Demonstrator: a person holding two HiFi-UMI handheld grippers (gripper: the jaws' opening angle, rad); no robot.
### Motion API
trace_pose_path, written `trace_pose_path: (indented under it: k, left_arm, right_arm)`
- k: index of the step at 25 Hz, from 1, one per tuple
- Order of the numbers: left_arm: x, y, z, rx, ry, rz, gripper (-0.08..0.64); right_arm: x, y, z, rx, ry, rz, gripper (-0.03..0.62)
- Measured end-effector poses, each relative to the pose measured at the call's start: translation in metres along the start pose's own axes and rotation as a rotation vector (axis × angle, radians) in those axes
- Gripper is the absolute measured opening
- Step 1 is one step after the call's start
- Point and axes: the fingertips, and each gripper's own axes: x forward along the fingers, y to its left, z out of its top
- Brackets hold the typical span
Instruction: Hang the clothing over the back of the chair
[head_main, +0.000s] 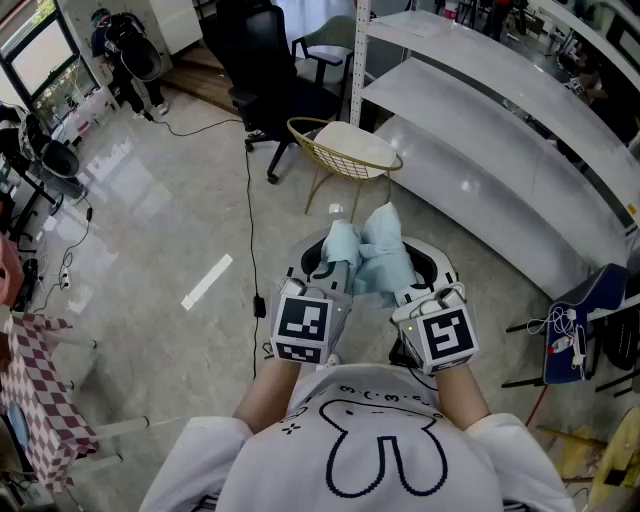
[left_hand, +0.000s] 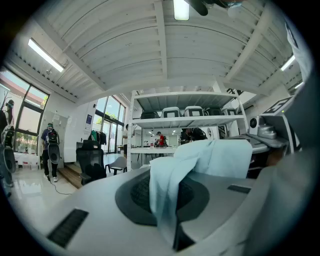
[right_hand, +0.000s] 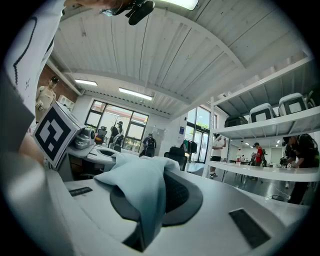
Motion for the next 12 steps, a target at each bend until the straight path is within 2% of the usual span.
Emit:
trace_pose_path:
  k: [12]
  left_arm:
    - [0.008, 0.038, 0.002, 0.044, -0.024, -0.026, 0.028]
  right_arm:
    - [0.041, 0.006, -0.002, 0.030, 0.008, -0.044, 0.009]
